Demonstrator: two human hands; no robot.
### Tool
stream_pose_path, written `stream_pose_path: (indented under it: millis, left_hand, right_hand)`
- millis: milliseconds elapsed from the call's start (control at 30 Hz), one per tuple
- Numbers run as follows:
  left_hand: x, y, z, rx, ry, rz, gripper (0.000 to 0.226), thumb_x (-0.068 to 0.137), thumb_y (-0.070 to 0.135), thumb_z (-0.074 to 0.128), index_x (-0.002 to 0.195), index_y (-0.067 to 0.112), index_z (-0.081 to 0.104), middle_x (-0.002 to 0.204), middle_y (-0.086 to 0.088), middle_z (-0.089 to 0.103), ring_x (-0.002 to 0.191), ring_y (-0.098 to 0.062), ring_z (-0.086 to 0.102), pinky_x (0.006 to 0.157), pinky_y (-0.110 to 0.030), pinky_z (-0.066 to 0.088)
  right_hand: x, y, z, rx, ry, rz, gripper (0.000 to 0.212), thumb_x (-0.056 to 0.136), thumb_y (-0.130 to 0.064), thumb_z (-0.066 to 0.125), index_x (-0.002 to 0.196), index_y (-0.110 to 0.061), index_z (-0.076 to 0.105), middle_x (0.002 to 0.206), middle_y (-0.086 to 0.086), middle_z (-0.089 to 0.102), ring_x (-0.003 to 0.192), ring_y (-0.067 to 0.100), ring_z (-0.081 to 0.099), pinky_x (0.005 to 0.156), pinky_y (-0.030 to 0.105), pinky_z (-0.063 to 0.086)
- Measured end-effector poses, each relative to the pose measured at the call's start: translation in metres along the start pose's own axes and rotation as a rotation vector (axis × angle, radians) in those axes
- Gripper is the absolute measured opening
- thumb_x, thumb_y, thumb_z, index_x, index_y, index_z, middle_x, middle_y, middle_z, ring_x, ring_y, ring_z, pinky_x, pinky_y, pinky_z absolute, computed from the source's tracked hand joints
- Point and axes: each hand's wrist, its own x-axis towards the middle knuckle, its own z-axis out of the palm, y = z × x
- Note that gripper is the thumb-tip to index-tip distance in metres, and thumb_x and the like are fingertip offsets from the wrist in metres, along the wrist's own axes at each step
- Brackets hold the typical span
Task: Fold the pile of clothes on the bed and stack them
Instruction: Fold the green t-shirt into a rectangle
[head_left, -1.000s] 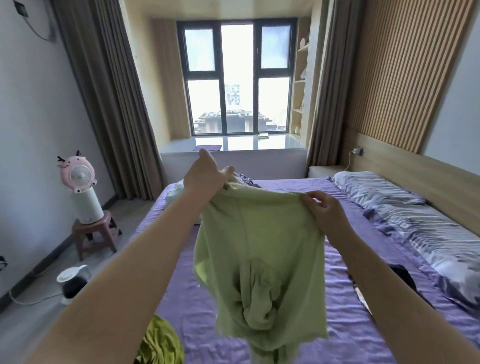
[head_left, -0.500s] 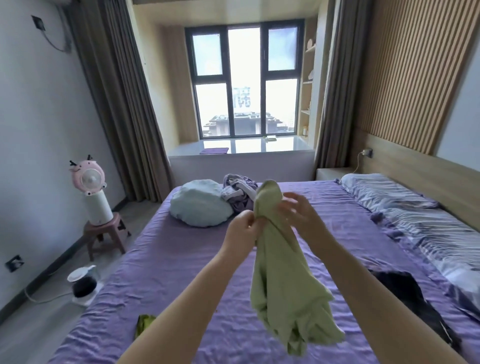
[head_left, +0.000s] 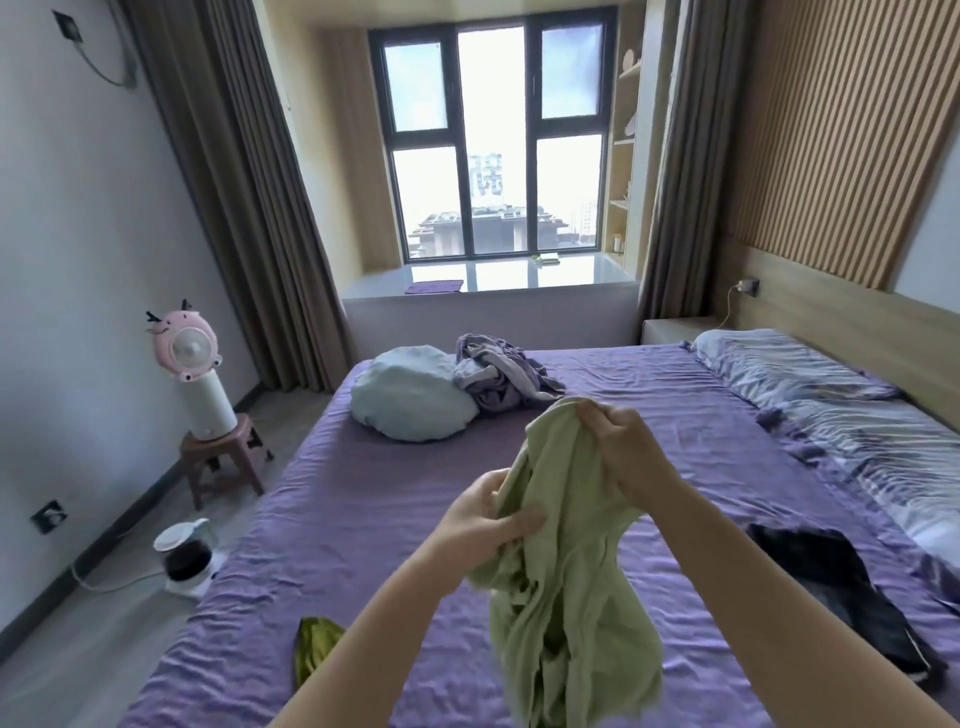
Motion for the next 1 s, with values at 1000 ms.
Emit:
stream_pose_path:
  millis: [1000]
  left_hand:
    - [0.031,0.015,-0.030,0.380,0.109,0.494,0.023,0.076,0.007,0.076,0.071,0.018,0.056,0.072,0.004,0.059,0.068,-0.008,0.052,0.068,-0.026,0.048]
  right_hand:
    - [0.025,-0.043,0.012,-0.570,0.051,0.012,0.027,0.087,-0.029,0.067,0.095,-0.004,0.063,0.082,0.003,0.059,0.080,0.017,0.053,0.066,0.026,0.034]
